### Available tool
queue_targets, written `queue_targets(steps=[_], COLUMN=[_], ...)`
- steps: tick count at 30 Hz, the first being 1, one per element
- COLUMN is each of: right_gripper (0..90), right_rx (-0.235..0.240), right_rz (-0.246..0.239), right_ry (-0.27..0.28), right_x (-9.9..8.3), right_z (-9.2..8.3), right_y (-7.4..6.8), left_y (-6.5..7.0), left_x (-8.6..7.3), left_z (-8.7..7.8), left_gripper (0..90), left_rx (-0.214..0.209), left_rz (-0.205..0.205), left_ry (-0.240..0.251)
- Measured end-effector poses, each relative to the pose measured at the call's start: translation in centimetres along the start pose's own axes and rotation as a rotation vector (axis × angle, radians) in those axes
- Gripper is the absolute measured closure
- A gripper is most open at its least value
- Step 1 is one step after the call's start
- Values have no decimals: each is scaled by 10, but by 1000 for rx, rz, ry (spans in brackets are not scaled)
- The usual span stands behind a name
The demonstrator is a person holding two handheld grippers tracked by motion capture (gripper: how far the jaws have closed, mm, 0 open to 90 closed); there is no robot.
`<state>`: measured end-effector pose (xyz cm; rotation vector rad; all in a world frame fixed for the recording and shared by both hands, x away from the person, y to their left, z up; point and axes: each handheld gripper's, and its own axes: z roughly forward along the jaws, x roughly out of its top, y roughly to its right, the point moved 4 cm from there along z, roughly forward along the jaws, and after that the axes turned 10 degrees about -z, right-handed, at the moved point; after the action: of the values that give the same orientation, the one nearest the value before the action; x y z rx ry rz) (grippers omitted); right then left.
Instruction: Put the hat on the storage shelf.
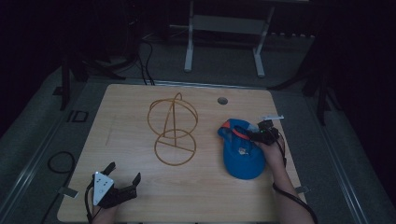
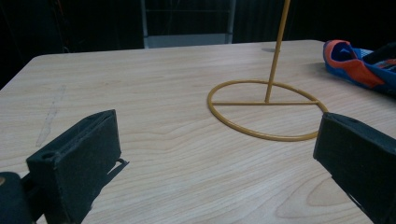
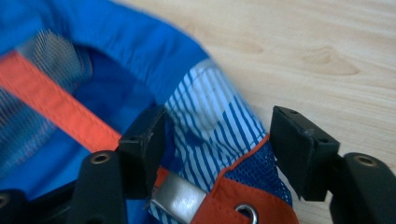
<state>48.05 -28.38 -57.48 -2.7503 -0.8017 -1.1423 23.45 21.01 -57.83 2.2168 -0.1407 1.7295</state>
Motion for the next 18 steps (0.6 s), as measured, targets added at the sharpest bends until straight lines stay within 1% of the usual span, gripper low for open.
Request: queue_targets(steps=[2, 3, 4, 5, 6, 7, 9, 10, 11, 13, 14, 15, 16, 17, 18], right_gripper=[430, 466, 533, 533, 634, 634, 714, 742, 792, 806, 824, 824, 832, 837, 846], right_rx=[5, 10, 27, 27, 52, 52, 60, 64, 66, 64, 48, 48, 40, 30, 18], right_rz=[-34, -42, -45, -45, -42, -42, -58, -62, -72, -79, -97, -97, -98, -98, -98], right_ry=[-28, -38, -32, -32, -32, -32, -28, -29, -31, -35, -34, -34, -34, -39, -35], right_x=[-2, -3, -3, -3, -2, -2, -2, -1, -1, 0, 0, 0, 0, 0, 1], right_z=[3, 4, 4, 4, 4, 4, 4, 4, 4, 4, 4, 4, 4, 3, 2], right_y=[-2, -3, -4, -4, -5, -5, -8, -9, -11, -13, -15, -15, -16, -16, -17], left_y=[1, 1, 1, 1, 1, 1, 1, 2, 3, 4, 5, 5, 5, 6, 6], left_x=[4, 5, 5, 5, 4, 3, 2, 3, 3, 4, 3, 2, 1, 0, 0], left_z=[-2, -3, -3, -3, -3, -2, -1, -1, -2, -2, -2, -1, -1, 0, 0], left_gripper=[10, 10, 10, 10, 10, 10, 10, 10, 10, 10, 10, 10, 10, 10, 10], left_rx=[-34, -35, -33, -34, -32, -32, -28, -33, -42, -38, -35, -31, -19, -15, -18], left_rz=[-25, -31, -33, -32, -29, -25, -22, -27, -30, -20, -10, 1, 23, 30, 28], left_ry=[36, 47, 46, 40, 34, 23, 21, 26, 28, 29, 22, 10, -3, -11, -13])
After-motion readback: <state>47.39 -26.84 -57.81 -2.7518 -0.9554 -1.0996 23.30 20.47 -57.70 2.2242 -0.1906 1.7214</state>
